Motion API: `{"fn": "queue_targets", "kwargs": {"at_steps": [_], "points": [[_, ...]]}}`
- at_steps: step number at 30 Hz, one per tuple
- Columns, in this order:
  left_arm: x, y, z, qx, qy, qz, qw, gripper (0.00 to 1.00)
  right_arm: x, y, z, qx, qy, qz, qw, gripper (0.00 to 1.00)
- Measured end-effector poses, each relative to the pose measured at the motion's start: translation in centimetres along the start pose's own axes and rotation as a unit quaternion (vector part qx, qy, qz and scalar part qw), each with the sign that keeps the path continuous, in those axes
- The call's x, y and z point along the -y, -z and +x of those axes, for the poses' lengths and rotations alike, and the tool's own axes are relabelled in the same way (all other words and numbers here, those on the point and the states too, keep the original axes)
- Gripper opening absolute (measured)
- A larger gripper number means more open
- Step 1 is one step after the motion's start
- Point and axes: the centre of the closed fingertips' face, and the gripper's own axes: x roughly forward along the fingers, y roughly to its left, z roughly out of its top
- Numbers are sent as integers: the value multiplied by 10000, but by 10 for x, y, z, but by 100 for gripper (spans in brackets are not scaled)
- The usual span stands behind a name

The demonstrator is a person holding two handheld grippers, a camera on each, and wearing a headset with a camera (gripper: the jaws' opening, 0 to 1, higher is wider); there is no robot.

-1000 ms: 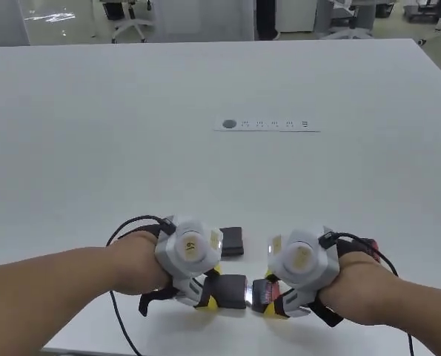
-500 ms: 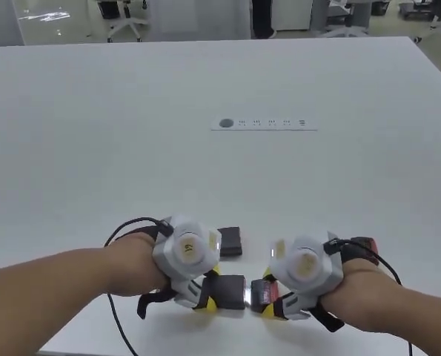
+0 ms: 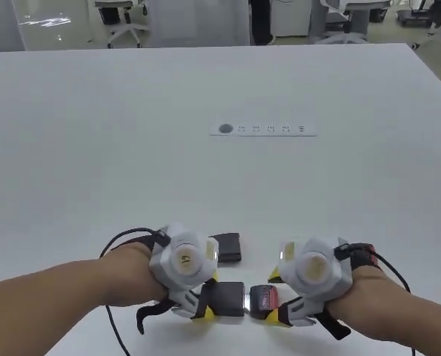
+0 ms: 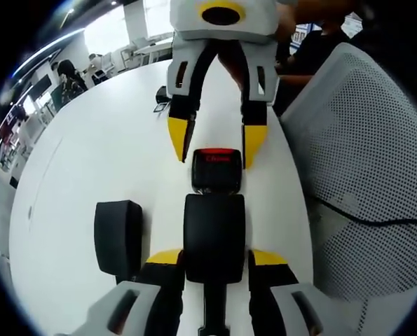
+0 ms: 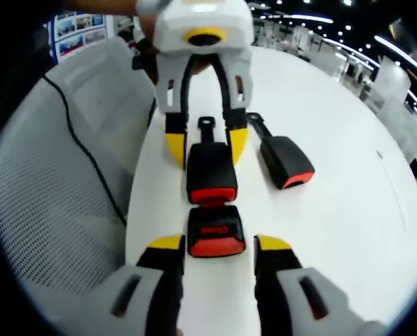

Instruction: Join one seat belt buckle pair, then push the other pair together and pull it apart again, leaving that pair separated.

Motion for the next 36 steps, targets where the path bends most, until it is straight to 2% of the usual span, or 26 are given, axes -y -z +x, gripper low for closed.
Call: {"fn": "queue_targets", "kwargs": {"at_steps": [2,5,6,9,13,19,22,27,32,36], "points": [[-1,-7,-7,120,-63,7,9999,37,2,-3,-5,64,51,5,10000,39],[-3,-11,-17,126,-120,14,9998,36,4,-9,-15,194,70,45,9998,38],[-8,-13,-22,125,-209,126,9996,36,5,-10,-18,217,84,42,9997,38],[-19,-21,-33,283,-347,0,9990,36,8,-12,-28,296,150,44,9994,38],[-35,-22,-40,254,-518,50,9983,37,16,-6,-35,293,262,-7,9992,36],[-59,-13,-38,149,-679,-30,9976,40,38,20,-48,170,532,109,9984,36],[-64,-12,-37,73,-695,-7,9976,42,45,32,-55,121,550,242,9981,36],[-76,-15,-36,20,-745,2,9972,43,61,56,-68,-124,678,162,9975,36],[-90,-7,-33,-126,-872,-109,9961,45,81,81,-82,-304,829,242,9958,37],[-92,0,-30,-198,-880,-168,9958,46,95,103,-92,-544,898,215,9942,37]]}}
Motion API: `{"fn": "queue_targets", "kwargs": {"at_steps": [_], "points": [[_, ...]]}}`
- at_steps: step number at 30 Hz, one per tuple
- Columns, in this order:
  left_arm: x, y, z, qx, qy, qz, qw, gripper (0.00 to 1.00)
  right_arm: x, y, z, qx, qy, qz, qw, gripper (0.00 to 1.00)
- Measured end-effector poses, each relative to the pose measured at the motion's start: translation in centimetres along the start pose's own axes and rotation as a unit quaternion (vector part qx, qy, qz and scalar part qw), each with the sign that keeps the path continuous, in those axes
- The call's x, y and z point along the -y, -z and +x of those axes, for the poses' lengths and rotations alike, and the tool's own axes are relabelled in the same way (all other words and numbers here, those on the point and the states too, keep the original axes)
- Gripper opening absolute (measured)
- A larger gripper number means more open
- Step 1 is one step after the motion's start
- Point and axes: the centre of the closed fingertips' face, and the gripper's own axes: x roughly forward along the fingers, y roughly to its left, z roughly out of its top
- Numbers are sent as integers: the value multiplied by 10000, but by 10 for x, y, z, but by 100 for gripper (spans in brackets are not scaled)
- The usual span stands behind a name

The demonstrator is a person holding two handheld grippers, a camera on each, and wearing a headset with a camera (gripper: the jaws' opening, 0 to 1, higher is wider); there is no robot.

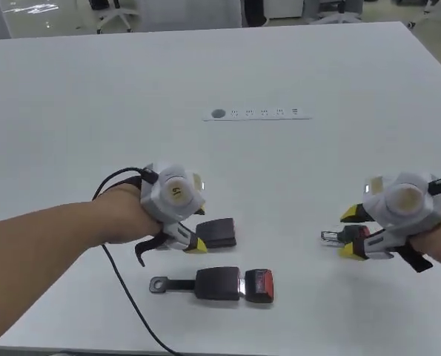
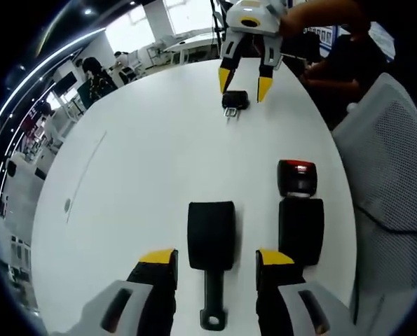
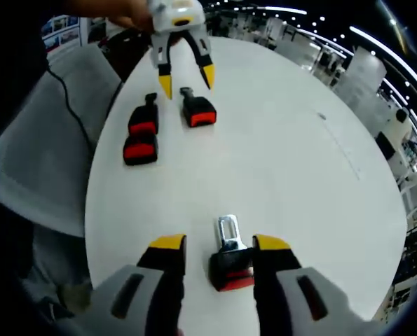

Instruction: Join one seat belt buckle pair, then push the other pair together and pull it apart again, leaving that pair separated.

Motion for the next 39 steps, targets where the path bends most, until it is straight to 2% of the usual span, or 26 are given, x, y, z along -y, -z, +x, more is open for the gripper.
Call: {"fn": "queue_targets", "kwargs": {"at_steps": [5,9,13,18,19,20,21,22,28,32,39], "points": [[-2,16,7,-170,83,-89,9998,46,9,20,0,-218,-2,-61,9997,38],[-6,19,11,-191,122,-170,9996,46,12,35,6,-362,-55,-37,9993,38],[-6,14,18,-189,260,-157,9994,45,14,41,14,-376,-174,29,9991,38],[-8,6,24,-152,395,-130,9990,43,15,41,18,-349,-292,153,9988,34],[-5,5,26,-133,488,-80,9987,40,14,40,17,-337,-347,219,9986,33],[1,4,27,-174,644,66,9978,34,13,41,17,-412,-413,49,9983,33],[-4,2,28,-183,485,260,9983,32,12,39,17,-450,-418,75,9981,33],[0,5,27,-267,531,147,9981,32,12,38,18,-464,-442,65,9979,33],[0,5,27,-290,551,160,9979,32,11,37,20,-473,-591,-11,9971,32],[-1,7,27,-238,602,193,9977,32,10,34,21,-435,-601,49,9972,32],[-4,9,29,-248,650,162,9974,32,6,15,30,-451,-553,-179,9973,32]]}}
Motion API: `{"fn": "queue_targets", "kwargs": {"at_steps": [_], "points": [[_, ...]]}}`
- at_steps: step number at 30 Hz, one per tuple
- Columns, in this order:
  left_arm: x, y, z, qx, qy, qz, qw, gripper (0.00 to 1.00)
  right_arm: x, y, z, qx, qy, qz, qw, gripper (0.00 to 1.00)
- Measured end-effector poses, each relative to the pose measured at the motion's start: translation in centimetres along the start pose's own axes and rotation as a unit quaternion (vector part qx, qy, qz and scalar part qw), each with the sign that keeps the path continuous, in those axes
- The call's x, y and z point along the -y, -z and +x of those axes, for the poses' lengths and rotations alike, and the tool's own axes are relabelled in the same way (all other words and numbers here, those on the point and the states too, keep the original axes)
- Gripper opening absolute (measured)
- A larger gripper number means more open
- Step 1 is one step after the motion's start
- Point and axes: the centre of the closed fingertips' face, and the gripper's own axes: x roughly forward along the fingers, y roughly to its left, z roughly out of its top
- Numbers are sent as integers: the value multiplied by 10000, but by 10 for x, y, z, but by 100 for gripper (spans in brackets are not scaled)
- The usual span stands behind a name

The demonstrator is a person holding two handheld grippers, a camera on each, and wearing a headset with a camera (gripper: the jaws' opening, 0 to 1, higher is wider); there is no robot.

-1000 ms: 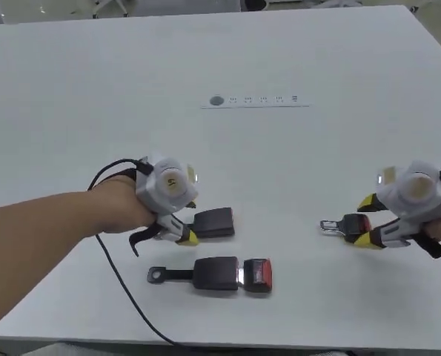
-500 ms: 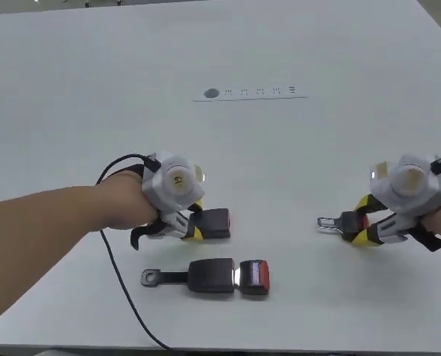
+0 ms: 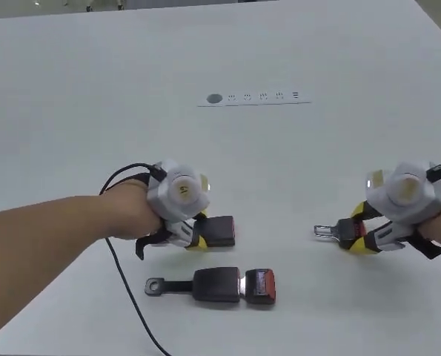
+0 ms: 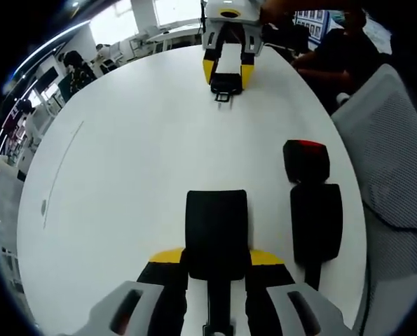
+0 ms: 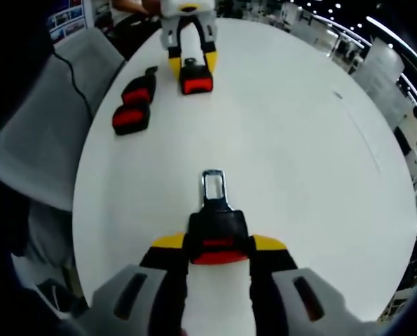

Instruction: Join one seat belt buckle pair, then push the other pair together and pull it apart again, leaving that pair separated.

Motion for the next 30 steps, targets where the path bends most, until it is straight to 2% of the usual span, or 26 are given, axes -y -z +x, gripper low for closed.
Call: {"fn": "queue_targets", "kwargs": {"at_steps": [4,11,13,18,24,30], "points": [[0,2,1,-38,16,7,10000,32,-5,-18,7,90,-37,-66,9999,32],[0,2,1,-53,20,13,10000,32,-12,-61,26,386,-70,-106,9992,32],[0,2,2,-66,22,12,10000,32,-13,-76,32,512,-94,14,9986,32],[-1,3,3,-68,9,4,10000,32,-18,-104,45,495,-119,-294,9983,32],[-1,3,5,-157,8,89,9998,32,-17,-119,54,468,-130,-342,9982,32],[0,2,6,-209,27,101,9997,32,-17,-123,56,402,-99,-476,9980,32]]}}
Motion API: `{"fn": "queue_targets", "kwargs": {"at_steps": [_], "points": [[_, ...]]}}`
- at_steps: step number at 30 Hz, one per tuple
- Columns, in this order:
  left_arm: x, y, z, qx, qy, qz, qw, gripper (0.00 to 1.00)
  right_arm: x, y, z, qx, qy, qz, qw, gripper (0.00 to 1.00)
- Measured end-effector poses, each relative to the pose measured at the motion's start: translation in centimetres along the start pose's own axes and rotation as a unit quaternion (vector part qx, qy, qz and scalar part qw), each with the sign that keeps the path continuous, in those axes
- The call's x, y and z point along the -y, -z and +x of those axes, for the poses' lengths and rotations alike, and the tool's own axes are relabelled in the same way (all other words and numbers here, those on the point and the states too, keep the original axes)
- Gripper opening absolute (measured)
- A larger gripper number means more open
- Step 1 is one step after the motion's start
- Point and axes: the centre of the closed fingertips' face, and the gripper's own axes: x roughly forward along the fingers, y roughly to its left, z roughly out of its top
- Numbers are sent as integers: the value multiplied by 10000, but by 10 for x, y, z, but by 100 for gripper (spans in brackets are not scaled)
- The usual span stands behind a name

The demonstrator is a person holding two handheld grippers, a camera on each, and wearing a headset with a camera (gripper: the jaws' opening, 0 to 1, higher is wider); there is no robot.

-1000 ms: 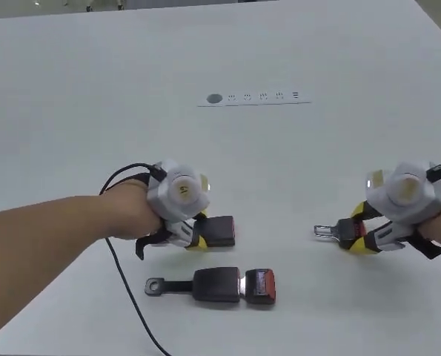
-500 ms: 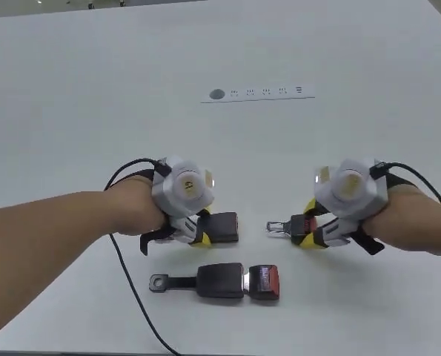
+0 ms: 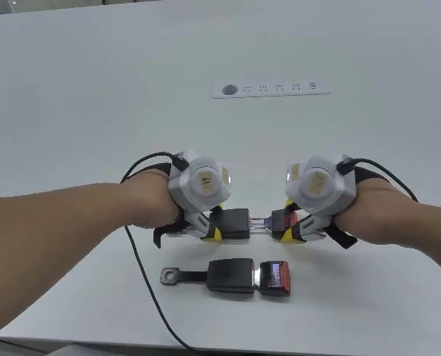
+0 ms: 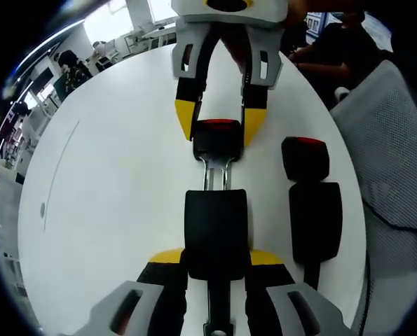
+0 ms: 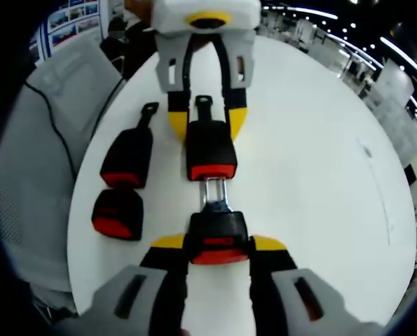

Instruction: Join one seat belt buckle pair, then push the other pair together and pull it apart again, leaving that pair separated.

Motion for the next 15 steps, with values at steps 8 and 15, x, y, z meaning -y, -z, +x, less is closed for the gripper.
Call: {"fn": "queue_targets", "kwargs": {"at_steps": [8,15], "points": [[1,0,1,1,13,-19,10000,32,0,0,0,8,39,-115,9999,32],[1,-1,1,-47,34,20,10000,32,-4,-11,4,162,71,-162,9997,32]]}}
